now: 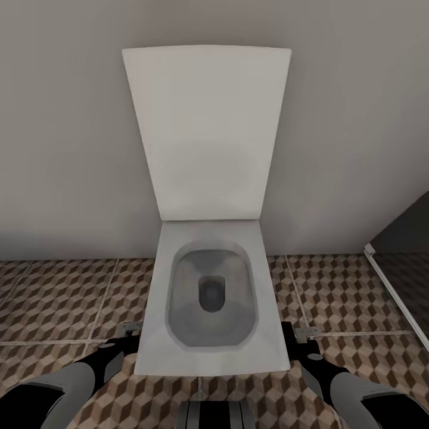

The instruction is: Take the four mousetraps from the cabinet in the bathroom and place them on the bathroom floor. Make sure all four end up on the same floor surface, and ensure that at least two of them are either under or directly next to the same bathroom sink.

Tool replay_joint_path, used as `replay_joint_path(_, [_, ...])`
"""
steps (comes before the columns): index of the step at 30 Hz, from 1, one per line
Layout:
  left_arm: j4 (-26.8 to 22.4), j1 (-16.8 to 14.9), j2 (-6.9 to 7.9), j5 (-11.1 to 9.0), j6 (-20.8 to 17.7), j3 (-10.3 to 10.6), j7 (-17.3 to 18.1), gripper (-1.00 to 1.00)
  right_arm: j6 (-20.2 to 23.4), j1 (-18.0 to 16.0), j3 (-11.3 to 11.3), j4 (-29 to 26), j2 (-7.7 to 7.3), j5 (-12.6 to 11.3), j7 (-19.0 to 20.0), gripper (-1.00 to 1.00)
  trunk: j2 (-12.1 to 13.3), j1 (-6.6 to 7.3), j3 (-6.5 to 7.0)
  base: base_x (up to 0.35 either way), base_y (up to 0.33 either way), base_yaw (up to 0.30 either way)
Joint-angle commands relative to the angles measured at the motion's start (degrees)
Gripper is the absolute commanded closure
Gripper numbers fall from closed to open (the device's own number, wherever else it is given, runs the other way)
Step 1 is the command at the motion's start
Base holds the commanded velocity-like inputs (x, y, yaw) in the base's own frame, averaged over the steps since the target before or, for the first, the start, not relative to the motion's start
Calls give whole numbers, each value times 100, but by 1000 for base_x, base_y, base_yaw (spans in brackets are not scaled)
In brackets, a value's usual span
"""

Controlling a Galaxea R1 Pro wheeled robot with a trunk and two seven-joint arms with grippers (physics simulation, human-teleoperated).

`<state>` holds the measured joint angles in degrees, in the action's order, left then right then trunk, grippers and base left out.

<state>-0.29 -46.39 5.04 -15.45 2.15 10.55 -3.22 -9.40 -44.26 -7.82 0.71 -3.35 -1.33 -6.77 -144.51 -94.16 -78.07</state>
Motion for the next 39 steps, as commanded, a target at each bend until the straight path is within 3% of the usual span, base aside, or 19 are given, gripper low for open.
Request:
replay_joint_path(1, [3,-2,-2,-37,10,47,-12,100,-18,-3,-44,8,1,-24,-26,100,-1,1,-3,0,0,0])
replay_joint_path(39, [3,-2,-4,-39,39,45,-38,100,-1,-3,-52,8,0,-16,35,100,-1,1,-3,23,0,0])
